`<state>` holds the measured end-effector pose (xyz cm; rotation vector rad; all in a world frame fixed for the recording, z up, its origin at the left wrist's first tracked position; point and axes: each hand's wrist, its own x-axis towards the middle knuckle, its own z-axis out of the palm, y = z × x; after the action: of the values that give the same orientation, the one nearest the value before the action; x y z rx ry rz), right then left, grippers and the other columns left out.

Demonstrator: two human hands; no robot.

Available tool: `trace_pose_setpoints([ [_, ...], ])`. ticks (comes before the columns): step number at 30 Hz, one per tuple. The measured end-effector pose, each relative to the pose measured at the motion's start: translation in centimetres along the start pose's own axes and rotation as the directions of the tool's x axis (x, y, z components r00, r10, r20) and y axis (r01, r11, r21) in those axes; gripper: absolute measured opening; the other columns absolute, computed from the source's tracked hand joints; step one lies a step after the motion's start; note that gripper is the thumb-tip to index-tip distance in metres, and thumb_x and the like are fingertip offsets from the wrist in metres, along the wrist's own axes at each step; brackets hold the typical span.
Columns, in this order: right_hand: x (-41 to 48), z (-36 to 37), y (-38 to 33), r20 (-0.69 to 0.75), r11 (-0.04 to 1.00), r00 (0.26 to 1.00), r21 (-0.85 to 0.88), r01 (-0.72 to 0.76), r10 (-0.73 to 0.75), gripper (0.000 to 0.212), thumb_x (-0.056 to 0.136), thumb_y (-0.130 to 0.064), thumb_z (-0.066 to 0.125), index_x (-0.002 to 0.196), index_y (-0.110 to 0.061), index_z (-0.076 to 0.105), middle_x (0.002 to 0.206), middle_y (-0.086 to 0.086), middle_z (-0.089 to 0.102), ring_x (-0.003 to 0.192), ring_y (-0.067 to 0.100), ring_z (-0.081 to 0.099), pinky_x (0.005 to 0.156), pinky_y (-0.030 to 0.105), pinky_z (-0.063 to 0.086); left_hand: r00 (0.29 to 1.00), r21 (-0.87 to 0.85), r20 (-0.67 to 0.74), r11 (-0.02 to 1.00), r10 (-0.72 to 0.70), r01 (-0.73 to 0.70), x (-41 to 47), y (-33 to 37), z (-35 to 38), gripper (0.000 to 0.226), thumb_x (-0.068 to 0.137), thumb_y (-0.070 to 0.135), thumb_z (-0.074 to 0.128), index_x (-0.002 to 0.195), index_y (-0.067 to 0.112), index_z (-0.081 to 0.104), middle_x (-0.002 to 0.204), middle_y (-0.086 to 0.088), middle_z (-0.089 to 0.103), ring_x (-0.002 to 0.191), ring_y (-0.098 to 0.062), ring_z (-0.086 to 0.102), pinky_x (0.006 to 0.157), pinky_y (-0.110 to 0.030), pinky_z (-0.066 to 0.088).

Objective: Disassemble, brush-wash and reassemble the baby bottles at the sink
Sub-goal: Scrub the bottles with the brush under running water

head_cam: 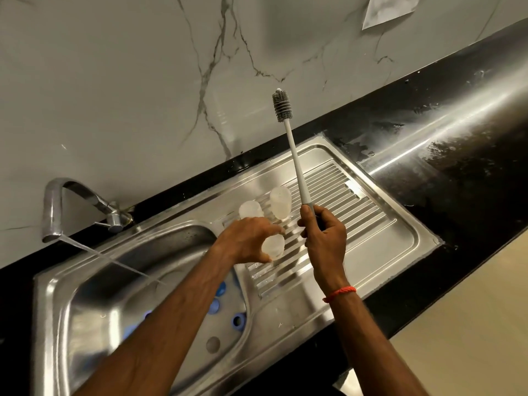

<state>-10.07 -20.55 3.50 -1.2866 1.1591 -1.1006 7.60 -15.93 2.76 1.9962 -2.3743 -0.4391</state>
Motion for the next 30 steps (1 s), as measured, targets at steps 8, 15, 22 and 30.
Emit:
trace_pose_setpoints([
  [8,-0.2,-1.0,-0.1,-0.090,0.999,0.995,0.008,0.032,-0.031,0.033,0.091,-0.044,0.059,0.106,-0.017,0.070,0.080,0.003,0.068,0.071,0.022,0.064,0.064,0.038,0.059,0.980,0.005,-0.182,0.997,0.081,-0.082,5.8,3.0,-4.1,0.062,0.079,0.039,0.083,0.133,0.023,0.057,0.116,-0.005,0.068,0.110,-0.021,0.062,0.092,-0.037,0.053],
  [15,0.8,-2.4,0.0,-0.142,1.000,0.990,-0.019,0.018,-0.021,0.040,0.086,-0.055,0.057,0.105,-0.021,0.070,0.083,0.003,0.068,0.075,0.024,0.064,0.070,0.044,0.060,0.982,0.099,-0.189,0.995,0.005,0.014,12.2,1.8,-5.6,0.065,0.076,0.046,0.083,0.133,0.025,0.058,0.113,0.000,0.071,0.114,-0.024,0.061,0.100,-0.054,0.048],
  [22,1.7,-3.9,1.0,-0.171,0.999,0.985,-0.046,-0.016,0.007,0.031,0.091,-0.042,0.060,0.107,-0.017,0.070,0.083,0.005,0.068,0.073,0.024,0.063,0.068,0.041,0.060,0.989,0.105,-0.054,0.984,-0.140,0.145,15.2,-0.4,-3.8,0.073,0.075,0.052,0.082,0.140,0.034,0.052,0.126,0.000,0.066,0.127,-0.025,0.054,0.104,-0.053,0.039],
  [30,2.2,-4.0,1.3,-0.162,0.998,0.987,-0.051,-0.022,0.013,0.016,0.093,-0.036,0.061,0.101,-0.024,0.069,0.078,0.002,0.068,0.070,0.021,0.063,0.065,0.034,0.059,0.971,-0.061,-0.034,0.971,-0.235,0.233,16.0,-1.0,-3.4,0.071,0.079,0.046,0.081,0.141,0.031,0.049,0.135,-0.004,0.061,0.126,-0.027,0.054,0.104,-0.049,0.042],
])
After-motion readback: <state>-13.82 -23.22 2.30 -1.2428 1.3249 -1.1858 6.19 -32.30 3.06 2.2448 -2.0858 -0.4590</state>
